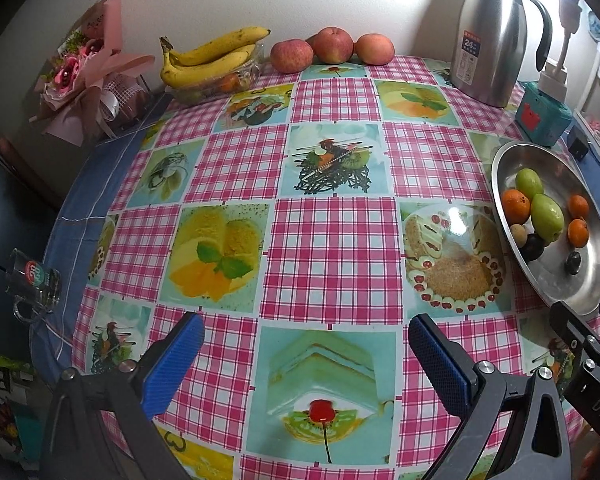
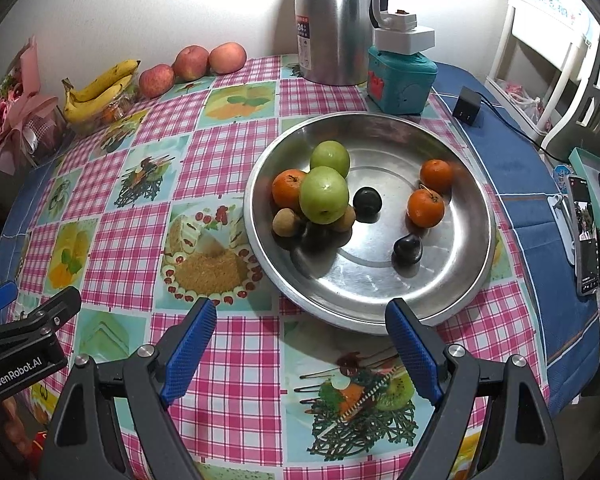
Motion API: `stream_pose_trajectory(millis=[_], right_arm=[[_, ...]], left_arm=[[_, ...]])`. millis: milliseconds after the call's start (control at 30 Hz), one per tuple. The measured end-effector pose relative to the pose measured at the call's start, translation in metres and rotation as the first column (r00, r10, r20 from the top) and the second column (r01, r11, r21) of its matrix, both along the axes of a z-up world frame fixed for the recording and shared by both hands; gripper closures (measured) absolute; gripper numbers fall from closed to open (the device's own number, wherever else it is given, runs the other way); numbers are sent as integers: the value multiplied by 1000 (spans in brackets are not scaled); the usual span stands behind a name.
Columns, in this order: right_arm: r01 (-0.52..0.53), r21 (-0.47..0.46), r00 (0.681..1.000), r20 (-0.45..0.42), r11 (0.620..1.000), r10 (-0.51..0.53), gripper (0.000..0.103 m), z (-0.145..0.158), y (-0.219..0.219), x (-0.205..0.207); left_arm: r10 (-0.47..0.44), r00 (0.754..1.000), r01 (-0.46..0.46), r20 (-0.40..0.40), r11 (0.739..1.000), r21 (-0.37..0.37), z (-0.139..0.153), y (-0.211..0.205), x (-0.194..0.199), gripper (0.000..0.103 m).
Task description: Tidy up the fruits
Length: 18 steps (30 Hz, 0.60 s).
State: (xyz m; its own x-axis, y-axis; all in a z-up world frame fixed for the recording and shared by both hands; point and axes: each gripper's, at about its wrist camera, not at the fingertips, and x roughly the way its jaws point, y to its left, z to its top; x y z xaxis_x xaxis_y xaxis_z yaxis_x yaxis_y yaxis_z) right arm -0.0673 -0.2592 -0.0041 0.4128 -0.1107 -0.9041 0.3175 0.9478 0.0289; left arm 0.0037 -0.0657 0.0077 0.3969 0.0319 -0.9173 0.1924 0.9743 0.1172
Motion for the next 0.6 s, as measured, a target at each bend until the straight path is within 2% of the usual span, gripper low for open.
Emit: stream_pose_trajectory(millis=[600], right_arm=[[-2,0,1000,-3,1000,2,16,-2,2,1]], left_arm=[[-1,1000,1,0,1000,-1,0,2,0,0]])
